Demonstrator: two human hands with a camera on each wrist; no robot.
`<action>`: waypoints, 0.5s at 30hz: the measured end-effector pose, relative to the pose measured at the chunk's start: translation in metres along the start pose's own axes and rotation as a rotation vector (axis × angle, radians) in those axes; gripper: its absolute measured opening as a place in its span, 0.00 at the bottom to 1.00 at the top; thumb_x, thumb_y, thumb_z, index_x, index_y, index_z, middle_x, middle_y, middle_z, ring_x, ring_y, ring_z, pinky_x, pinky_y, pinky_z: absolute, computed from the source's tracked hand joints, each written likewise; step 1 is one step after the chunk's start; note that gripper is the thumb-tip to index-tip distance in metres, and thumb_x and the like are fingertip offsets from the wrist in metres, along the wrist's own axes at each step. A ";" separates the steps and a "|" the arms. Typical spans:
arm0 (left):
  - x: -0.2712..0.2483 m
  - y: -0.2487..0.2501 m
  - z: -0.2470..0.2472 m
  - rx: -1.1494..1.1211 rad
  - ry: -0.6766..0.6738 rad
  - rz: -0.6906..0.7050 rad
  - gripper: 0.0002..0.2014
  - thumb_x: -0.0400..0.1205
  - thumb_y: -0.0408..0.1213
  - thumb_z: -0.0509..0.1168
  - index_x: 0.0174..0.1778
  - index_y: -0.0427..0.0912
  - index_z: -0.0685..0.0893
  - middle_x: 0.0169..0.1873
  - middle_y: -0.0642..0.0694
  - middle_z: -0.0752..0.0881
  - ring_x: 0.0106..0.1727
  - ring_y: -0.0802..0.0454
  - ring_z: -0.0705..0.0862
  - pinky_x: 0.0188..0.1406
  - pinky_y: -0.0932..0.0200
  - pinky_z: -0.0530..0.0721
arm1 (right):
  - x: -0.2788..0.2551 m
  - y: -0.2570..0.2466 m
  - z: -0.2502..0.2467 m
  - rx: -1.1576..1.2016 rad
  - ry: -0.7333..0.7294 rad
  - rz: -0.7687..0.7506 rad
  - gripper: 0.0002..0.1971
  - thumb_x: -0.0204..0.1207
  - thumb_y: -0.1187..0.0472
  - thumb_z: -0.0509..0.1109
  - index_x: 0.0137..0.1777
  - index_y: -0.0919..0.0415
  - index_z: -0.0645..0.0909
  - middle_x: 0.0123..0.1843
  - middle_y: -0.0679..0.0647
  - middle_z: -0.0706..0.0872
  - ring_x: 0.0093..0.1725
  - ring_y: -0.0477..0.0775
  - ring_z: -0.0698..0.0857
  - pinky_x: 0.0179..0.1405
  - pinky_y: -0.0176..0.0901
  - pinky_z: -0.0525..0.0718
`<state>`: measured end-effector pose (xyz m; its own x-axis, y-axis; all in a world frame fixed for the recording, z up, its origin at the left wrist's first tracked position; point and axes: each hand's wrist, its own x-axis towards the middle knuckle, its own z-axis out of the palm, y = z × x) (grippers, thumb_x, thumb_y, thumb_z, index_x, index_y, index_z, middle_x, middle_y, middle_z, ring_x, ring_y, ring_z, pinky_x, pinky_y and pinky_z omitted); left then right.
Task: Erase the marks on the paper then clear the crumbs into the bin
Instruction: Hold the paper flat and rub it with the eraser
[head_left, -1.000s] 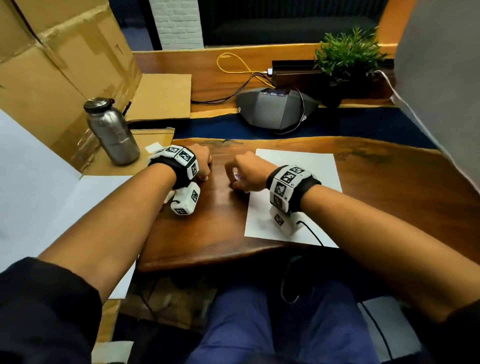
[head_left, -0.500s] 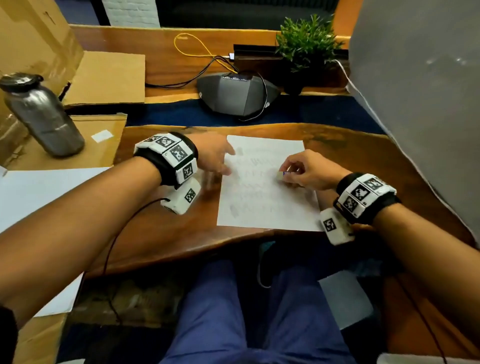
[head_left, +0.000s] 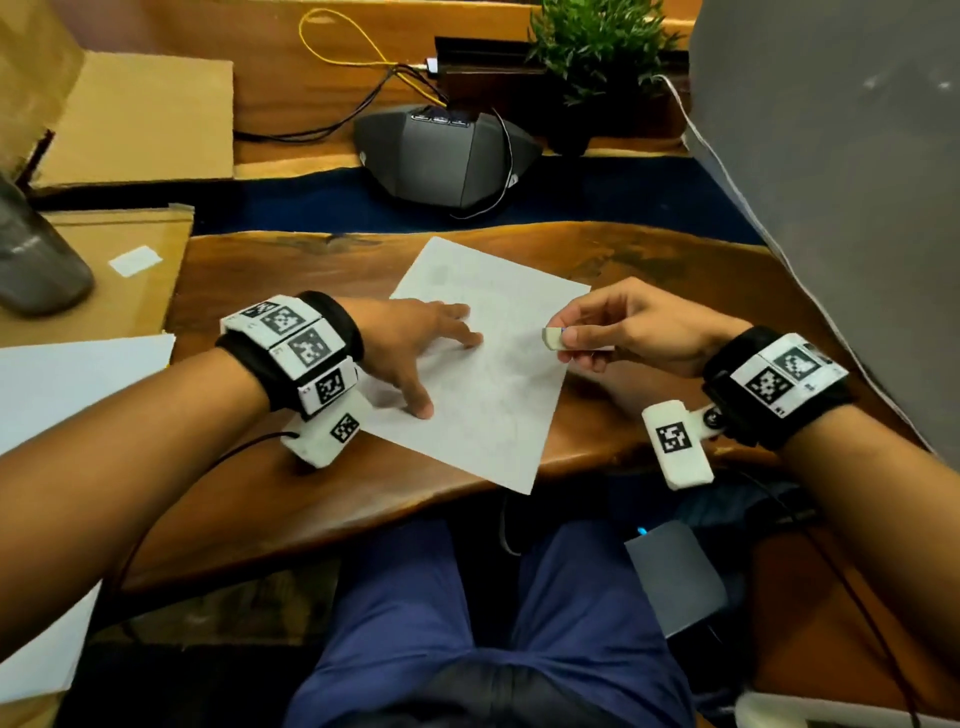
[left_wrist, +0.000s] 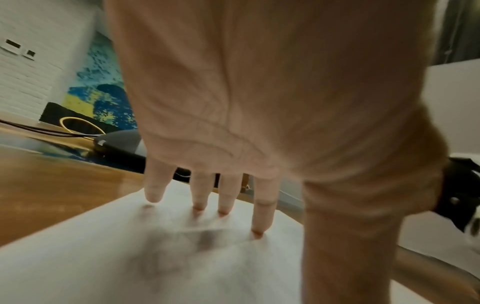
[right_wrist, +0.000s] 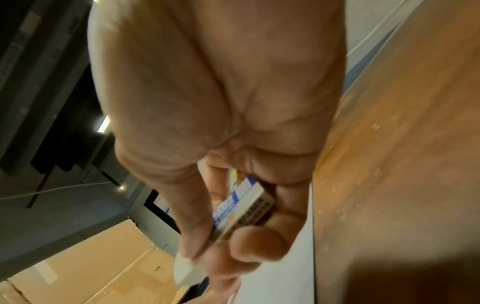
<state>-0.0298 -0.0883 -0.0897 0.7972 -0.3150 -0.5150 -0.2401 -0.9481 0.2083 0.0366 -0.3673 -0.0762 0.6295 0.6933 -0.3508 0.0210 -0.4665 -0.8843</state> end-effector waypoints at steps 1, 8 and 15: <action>-0.003 0.001 -0.001 -0.009 0.004 -0.019 0.49 0.67 0.53 0.81 0.82 0.63 0.62 0.86 0.56 0.51 0.84 0.49 0.58 0.81 0.46 0.61 | -0.001 0.001 0.002 0.027 -0.016 -0.004 0.14 0.78 0.62 0.73 0.60 0.69 0.87 0.47 0.65 0.89 0.40 0.58 0.82 0.40 0.42 0.83; 0.001 0.030 0.012 -0.117 0.148 -0.111 0.44 0.60 0.58 0.84 0.67 0.51 0.68 0.59 0.55 0.73 0.56 0.51 0.74 0.54 0.52 0.75 | 0.003 0.011 0.022 -0.336 0.149 -0.025 0.05 0.82 0.57 0.73 0.53 0.50 0.91 0.47 0.49 0.92 0.47 0.50 0.87 0.46 0.42 0.85; 0.003 0.034 0.014 -0.052 0.182 -0.103 0.54 0.66 0.61 0.79 0.83 0.55 0.57 0.83 0.49 0.61 0.81 0.45 0.62 0.79 0.42 0.65 | 0.005 0.012 0.030 -0.628 0.258 -0.090 0.12 0.73 0.56 0.81 0.56 0.52 0.90 0.53 0.49 0.89 0.53 0.50 0.86 0.54 0.44 0.87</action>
<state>-0.0436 -0.1222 -0.0952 0.9040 -0.1990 -0.3784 -0.1266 -0.9700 0.2077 0.0168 -0.3532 -0.0972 0.7677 0.6274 -0.1303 0.4795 -0.6973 -0.5328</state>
